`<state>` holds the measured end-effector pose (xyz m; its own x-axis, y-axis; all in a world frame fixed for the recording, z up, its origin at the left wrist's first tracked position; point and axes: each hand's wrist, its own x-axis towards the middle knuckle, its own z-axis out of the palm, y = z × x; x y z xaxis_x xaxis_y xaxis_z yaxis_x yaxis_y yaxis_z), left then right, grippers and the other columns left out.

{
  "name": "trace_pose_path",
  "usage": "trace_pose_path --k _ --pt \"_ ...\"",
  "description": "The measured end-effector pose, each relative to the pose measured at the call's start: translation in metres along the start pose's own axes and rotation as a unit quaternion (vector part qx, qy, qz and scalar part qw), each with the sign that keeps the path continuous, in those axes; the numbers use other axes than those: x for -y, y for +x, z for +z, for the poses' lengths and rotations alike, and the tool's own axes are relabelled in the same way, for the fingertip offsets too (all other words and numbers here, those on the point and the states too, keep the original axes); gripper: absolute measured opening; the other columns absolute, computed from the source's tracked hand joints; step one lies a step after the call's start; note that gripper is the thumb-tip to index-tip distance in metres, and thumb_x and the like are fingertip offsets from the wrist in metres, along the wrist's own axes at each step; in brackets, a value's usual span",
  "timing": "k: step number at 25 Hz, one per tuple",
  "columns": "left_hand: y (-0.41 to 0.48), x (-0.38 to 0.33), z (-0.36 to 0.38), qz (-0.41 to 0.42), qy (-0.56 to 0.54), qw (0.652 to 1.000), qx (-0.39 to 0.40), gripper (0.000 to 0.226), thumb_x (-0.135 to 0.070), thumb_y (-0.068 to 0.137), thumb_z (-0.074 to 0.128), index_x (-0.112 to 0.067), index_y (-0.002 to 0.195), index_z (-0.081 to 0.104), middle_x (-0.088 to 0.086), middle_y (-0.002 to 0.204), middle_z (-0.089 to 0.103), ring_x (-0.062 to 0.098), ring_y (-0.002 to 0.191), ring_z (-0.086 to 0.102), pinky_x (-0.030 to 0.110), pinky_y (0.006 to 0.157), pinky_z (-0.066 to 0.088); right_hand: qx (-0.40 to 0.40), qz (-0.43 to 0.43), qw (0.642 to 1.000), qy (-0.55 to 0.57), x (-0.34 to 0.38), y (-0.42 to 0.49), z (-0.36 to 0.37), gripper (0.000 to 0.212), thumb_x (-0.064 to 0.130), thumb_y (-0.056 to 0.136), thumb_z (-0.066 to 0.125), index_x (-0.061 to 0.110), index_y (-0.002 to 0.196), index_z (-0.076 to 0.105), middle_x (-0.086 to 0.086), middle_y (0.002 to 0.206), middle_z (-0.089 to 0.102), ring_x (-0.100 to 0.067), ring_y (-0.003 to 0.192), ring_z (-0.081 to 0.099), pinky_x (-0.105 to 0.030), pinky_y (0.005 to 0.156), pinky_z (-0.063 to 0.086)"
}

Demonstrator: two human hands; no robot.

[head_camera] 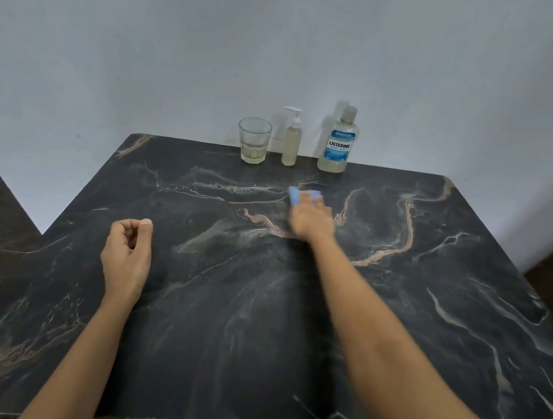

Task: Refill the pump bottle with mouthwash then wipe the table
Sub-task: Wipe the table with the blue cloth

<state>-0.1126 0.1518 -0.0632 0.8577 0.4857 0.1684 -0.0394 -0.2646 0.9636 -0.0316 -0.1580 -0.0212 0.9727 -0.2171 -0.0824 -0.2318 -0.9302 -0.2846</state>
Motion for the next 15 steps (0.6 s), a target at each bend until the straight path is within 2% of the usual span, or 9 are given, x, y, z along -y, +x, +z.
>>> trace_pose_path --k 2,4,7,9,11,13,15 --pt "-0.001 -0.001 0.002 -0.006 -0.011 1.0 0.002 0.031 -0.054 0.09 0.052 -0.025 0.1 0.057 -0.015 0.088 0.059 -0.003 0.077 0.055 0.017 0.069 0.039 -0.025 0.106 0.994 0.003 -0.075 -0.007 -0.026 0.055 0.025 0.098 0.024 0.008 0.15 0.02 -0.022 0.155 0.022 -0.038 0.142 0.023 -0.05 0.115 0.021" --pt "-0.003 -0.005 0.003 -0.023 -0.025 0.999 -0.008 0.033 -0.056 0.089 0.051 -0.025 0.098 0.058 -0.016 0.084 0.059 -0.009 0.07 0.054 0.016 0.066 0.039 -0.029 0.185 0.982 0.036 -0.124 -0.036 -0.039 0.056 0.027 0.1 0.019 0.011 0.153 0.01 -0.01 0.162 0.007 -0.03 0.148 0.005 -0.046 0.12 0.007" --pt "-0.008 -0.012 0.006 -0.042 -0.042 0.998 -0.024 0.037 -0.058 0.087 0.049 -0.024 0.095 0.06 -0.018 0.083 0.06 -0.019 0.065 0.051 0.009 0.063 0.039 -0.047 0.209 0.976 0.045 -0.108 -0.088 -0.014 0.056 0.029 0.101 0.018 0.013 0.153 0.006 -0.003 0.162 0.002 -0.025 0.149 -0.004 -0.043 0.121 -0.001" --pt "-0.013 -0.017 0.007 -0.046 -0.055 0.997 -0.025 0.036 -0.056 0.088 0.048 -0.023 0.094 0.06 -0.019 0.085 0.062 -0.022 0.066 0.05 -0.001 0.058 0.035 -0.033 0.127 0.991 0.026 -0.049 -0.123 0.017 0.057 0.03 0.101 0.02 0.012 0.153 0.004 -0.006 0.162 0.002 -0.026 0.149 -0.004 -0.041 0.12 -0.002" --pt "-0.021 -0.02 0.005 -0.058 -0.065 0.996 -0.026 0.033 -0.054 0.09 0.047 -0.024 0.095 0.061 -0.019 0.088 0.064 -0.021 0.068 0.051 -0.001 0.058 0.034 0.002 -0.033 0.999 0.012 0.028 -0.162 0.05 0.059 0.031 0.101 0.023 0.011 0.154 0.005 -0.007 0.162 0.004 -0.026 0.149 -0.003 -0.043 0.119 -0.003" --pt "-0.031 -0.018 0.002 -0.059 -0.065 0.996 -0.025 0.031 -0.051 0.091 0.048 -0.023 0.095 0.061 -0.018 0.089 0.065 -0.019 0.069 0.052 0.001 0.06 0.035 0.038 -0.183 0.982 0.009 0.091 -0.206 0.076 0.058 0.031 0.101 0.024 0.013 0.154 0.008 -0.004 0.162 0.005 -0.024 0.149 -0.003 -0.044 0.119 -0.005" --pt "-0.041 -0.016 -0.001 -0.056 -0.06 0.996 -0.022 0.031 -0.051 0.09 0.048 -0.024 0.094 0.061 -0.018 0.088 0.065 -0.017 0.071 0.054 0.004 0.063 0.036 0.066 -0.274 0.96 0.008 0.105 -0.242 0.08 0.057 0.031 0.1 0.024 0.014 0.153 0.011 -0.002 0.162 0.007 -0.021 0.149 -0.001 -0.042 0.119 -0.006"
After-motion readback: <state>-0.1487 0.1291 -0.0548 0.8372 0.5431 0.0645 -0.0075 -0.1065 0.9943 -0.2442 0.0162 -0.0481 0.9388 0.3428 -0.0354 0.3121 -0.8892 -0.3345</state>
